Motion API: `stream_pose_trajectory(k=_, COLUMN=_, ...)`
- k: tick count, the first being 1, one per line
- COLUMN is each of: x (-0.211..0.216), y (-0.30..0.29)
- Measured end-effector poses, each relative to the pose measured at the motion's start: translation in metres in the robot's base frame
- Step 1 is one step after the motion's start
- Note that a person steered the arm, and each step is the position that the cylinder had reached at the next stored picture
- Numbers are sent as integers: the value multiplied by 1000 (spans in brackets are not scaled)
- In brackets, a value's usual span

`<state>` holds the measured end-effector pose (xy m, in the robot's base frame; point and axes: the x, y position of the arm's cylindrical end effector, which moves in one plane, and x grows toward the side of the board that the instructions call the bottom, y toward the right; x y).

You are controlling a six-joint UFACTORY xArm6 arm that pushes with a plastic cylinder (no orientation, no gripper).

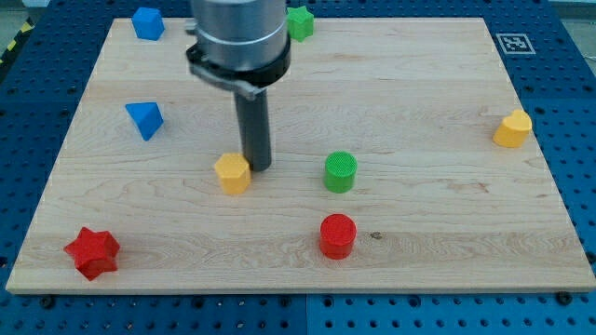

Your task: Move green circle to the top right

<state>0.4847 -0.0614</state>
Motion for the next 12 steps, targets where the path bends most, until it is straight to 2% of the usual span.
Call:
stream_pose_trajectory(k=2, x=29, y=-22)
stream_pose_trajectory(k=6, x=29, y=91)
stream_pose_trajectory(k=9, x=3, y=145)
stream_pose_trajectory(k=12, x=-63, y=165)
